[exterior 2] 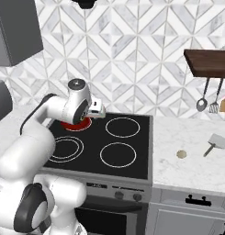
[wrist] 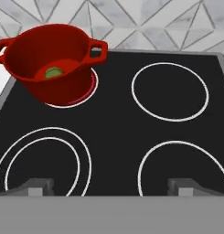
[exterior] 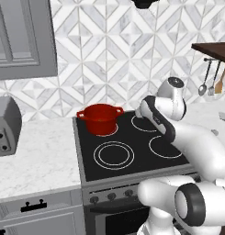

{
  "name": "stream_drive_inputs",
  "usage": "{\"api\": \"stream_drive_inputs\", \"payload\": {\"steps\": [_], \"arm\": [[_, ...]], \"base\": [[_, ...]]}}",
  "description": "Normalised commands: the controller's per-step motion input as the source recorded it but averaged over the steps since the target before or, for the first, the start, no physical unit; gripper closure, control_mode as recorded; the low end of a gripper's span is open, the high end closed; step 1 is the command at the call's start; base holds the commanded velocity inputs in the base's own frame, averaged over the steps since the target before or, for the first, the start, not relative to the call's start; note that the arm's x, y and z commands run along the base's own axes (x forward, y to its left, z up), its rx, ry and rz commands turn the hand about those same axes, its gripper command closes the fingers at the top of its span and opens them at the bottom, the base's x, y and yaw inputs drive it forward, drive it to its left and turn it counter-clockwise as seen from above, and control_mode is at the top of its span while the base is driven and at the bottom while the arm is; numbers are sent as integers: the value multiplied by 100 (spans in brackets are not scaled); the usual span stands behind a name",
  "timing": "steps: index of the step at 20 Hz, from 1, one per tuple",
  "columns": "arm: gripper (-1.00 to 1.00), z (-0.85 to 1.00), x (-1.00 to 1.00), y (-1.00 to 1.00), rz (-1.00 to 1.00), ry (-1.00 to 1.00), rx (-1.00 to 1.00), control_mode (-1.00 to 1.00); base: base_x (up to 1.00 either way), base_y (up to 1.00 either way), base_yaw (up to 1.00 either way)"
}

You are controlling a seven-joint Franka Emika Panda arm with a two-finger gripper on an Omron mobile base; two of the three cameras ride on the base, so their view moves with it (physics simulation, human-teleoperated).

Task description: Put the lime and garlic in the pot. Retrieve the spatula and lightly stir the vegetables in the pot.

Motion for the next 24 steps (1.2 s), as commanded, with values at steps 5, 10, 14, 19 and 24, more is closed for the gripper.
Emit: {"api": "stream_drive_inputs", "payload": {"steps": [5,10,14,19,24], "arm": [[-100,0,0,0,0,0,0,100],[-100,0,0,0,0,0,0,100],[-100,0,0,0,0,0,0,100],[-100,0,0,-14,-1,0,5,-100],[-100,-55,7,8,0,12,0,-100]], "base": [[-27,-100,-4],[-3,-100,-1],[0,-99,0],[0,-16,0],[0,0,0]]}}
